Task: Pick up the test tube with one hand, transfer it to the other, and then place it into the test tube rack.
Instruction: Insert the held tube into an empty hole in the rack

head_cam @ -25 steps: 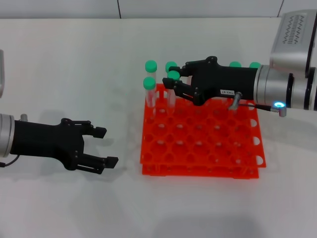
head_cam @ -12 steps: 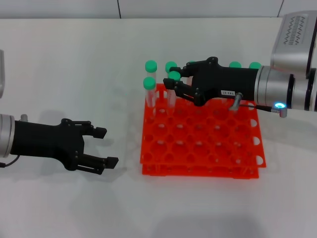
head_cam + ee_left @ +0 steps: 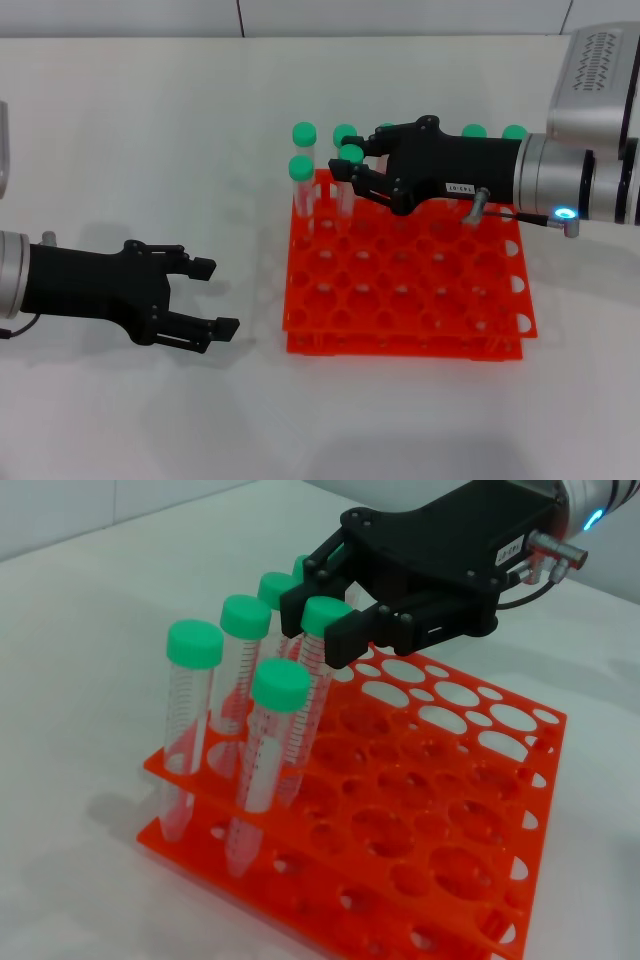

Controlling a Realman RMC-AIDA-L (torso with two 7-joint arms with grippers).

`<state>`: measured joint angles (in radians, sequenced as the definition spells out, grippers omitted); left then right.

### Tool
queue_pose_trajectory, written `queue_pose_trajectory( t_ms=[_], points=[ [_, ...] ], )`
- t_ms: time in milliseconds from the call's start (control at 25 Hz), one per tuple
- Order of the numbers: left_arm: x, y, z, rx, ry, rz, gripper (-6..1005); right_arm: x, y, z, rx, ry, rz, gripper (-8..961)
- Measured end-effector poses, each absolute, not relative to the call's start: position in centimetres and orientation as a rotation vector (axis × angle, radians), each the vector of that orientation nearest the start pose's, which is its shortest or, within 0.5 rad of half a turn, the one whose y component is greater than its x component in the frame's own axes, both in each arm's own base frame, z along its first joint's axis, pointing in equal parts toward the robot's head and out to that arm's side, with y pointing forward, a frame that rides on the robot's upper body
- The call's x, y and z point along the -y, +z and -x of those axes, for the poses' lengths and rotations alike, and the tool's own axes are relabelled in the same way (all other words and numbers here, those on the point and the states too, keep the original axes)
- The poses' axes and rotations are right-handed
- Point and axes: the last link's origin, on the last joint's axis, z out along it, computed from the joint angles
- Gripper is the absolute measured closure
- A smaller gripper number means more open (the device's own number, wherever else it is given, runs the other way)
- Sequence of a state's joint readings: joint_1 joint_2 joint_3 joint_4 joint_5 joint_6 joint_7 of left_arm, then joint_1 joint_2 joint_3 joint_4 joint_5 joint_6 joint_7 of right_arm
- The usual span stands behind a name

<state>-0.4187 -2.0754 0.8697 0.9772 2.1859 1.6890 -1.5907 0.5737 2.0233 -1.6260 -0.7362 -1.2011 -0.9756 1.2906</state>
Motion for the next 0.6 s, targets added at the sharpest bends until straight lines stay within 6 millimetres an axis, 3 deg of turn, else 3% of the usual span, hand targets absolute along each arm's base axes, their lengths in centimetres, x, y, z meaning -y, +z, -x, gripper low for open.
queue_pose_trajectory(
  t_ms=[600],
  points=[
    [-29.94,1.74,27.29,0.651,-0.270,2.934,111,-37.28,-6.43,-16.75,-0.307,0.707,2.689,637]
  ],
)
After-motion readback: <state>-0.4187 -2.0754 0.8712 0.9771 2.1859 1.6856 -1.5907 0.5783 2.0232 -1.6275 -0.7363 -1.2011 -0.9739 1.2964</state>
